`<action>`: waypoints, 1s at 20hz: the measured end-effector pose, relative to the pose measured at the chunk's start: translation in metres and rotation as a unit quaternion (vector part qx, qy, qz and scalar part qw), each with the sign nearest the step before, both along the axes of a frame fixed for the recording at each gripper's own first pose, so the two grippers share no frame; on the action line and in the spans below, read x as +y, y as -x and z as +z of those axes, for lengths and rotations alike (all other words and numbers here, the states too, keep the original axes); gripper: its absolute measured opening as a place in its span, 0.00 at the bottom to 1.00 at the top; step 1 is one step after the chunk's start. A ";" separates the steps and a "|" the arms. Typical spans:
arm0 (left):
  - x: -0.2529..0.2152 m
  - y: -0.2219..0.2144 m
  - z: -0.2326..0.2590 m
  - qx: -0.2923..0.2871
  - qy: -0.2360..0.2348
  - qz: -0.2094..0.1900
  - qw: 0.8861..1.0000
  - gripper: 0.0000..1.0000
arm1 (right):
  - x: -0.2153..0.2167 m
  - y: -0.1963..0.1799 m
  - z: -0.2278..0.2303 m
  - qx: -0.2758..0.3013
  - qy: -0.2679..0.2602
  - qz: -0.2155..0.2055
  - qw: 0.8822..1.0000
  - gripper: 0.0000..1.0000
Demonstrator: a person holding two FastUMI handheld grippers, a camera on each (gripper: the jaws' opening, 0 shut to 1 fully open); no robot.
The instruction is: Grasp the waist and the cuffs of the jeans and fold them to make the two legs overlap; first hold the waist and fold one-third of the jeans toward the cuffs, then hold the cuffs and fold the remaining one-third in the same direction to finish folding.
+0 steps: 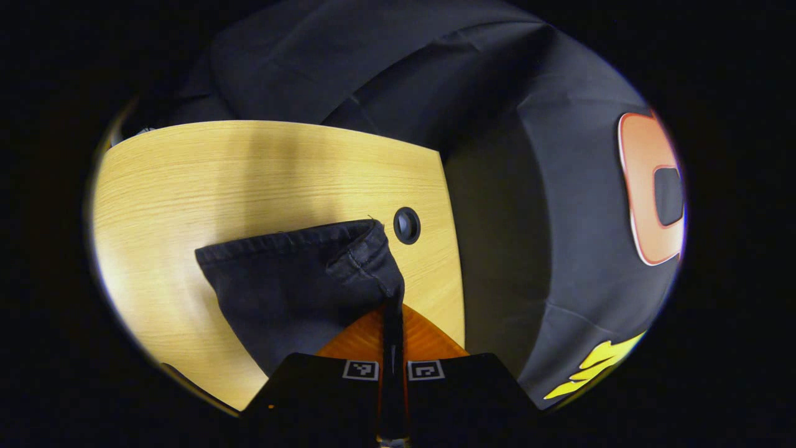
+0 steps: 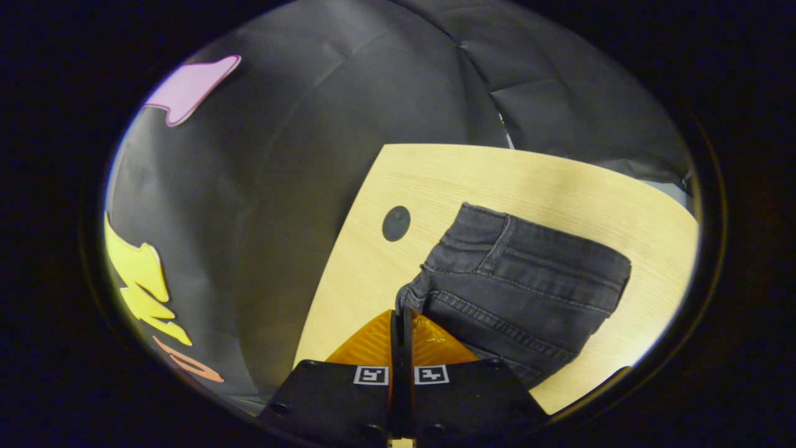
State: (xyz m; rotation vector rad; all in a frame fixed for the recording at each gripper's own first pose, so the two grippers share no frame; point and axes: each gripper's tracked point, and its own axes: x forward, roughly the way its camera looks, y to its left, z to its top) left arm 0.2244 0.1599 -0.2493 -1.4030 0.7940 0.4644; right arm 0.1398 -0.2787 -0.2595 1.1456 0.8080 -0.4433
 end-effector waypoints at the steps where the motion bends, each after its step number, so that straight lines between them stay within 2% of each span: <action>1: -0.004 -0.007 -0.006 0.006 0.000 0.000 1.000 0.03 | -0.001 -0.003 -0.008 0.006 -0.001 -0.002 1.000 0.01; 6: -0.006 -0.008 -0.038 0.025 -0.015 -0.014 0.999 0.03 | 0.000 -0.010 -0.036 0.025 0.008 0.004 1.000 0.00; 10: -0.002 0.000 -0.040 0.024 -0.031 -0.021 0.999 0.04 | 0.001 -0.009 -0.037 0.025 0.003 0.007 1.000 0.01; 11: 0.001 0.000 -0.034 0.011 -0.034 -0.022 0.999 0.00 | 0.003 -0.013 -0.035 0.014 -0.008 0.006 1.000 0.02; 12: 0.001 -0.007 -0.022 -0.015 -0.029 -0.023 0.999 0.25 | 0.007 -0.016 -0.027 0.000 -0.025 0.007 1.000 0.04; 13: 0.002 -0.009 -0.012 -0.027 -0.030 -0.023 0.999 0.49 | 0.012 -0.023 -0.021 -0.017 -0.038 0.011 0.999 0.25; 15: 0.015 0.002 0.007 -0.029 -0.062 -0.042 0.997 0.99 | 0.013 -0.026 -0.010 -0.031 -0.020 0.029 0.999 0.69; 16: 0.020 0.006 0.020 -0.041 -0.074 -0.048 0.995 1.00 | 0.016 -0.027 -0.007 -0.029 -0.001 0.045 0.999 0.90; 18: 0.038 0.016 0.056 -0.073 -0.101 -0.050 0.991 0.99 | 0.019 -0.027 0.008 -0.041 0.012 0.061 0.997 0.91; 19: 0.047 0.022 0.076 -0.092 -0.114 -0.054 0.988 0.99 | 0.018 -0.023 0.020 -0.052 0.013 0.064 0.996 0.98; 20: 0.034 0.011 0.110 -0.111 -0.131 -0.059 0.983 0.99 | 0.018 -0.016 0.028 -0.061 0.015 0.066 0.996 0.92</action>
